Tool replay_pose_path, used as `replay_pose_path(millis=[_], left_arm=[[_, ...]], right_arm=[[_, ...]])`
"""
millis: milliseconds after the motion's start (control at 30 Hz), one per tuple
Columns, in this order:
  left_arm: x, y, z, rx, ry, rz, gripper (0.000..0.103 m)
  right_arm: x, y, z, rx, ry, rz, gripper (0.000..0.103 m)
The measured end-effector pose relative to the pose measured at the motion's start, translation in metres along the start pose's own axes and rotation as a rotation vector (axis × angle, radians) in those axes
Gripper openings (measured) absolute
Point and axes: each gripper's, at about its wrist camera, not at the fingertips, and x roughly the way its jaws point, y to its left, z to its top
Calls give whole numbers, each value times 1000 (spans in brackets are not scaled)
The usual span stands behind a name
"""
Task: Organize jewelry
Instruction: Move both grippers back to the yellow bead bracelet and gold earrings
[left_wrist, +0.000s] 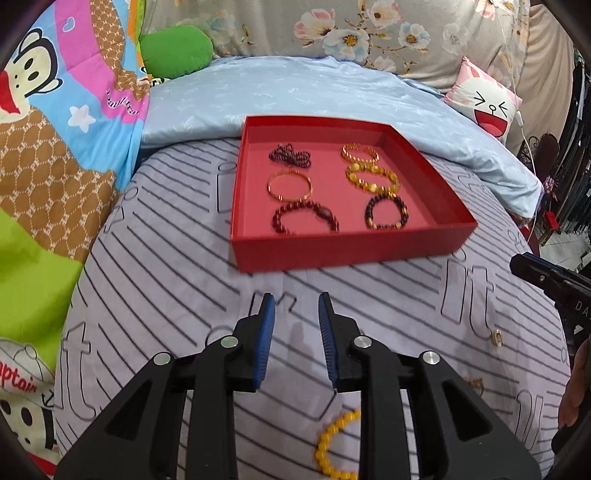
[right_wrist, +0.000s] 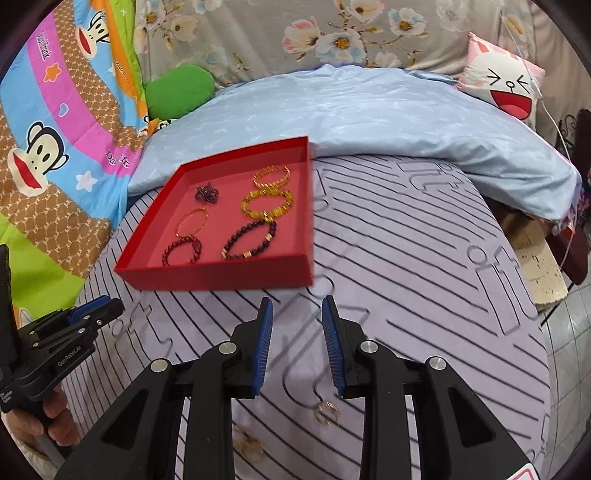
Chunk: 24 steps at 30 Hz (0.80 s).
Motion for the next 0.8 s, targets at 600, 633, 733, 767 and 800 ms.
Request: replay_pose_path(millis=[600,633,733,767,800], left_arm=[[-14,-10,-68,-6,95,-31,29],[-14,-11,-71,-3,98,-29,30],[-15,-13,-77,-1,105,-25,34],[-15,-13,-79,1,108,-21,34],[-15,-14,-80,2,110,-21,34]], right_arm=[[-12,11,-84,0,118,37,27],[-12,14,-86,-7,120,42,27],[-11,25,-92,-30,127,59,30],[-11,28,-93,-36,127,61,31],[-10,32,-94,-46,129,62,31]])
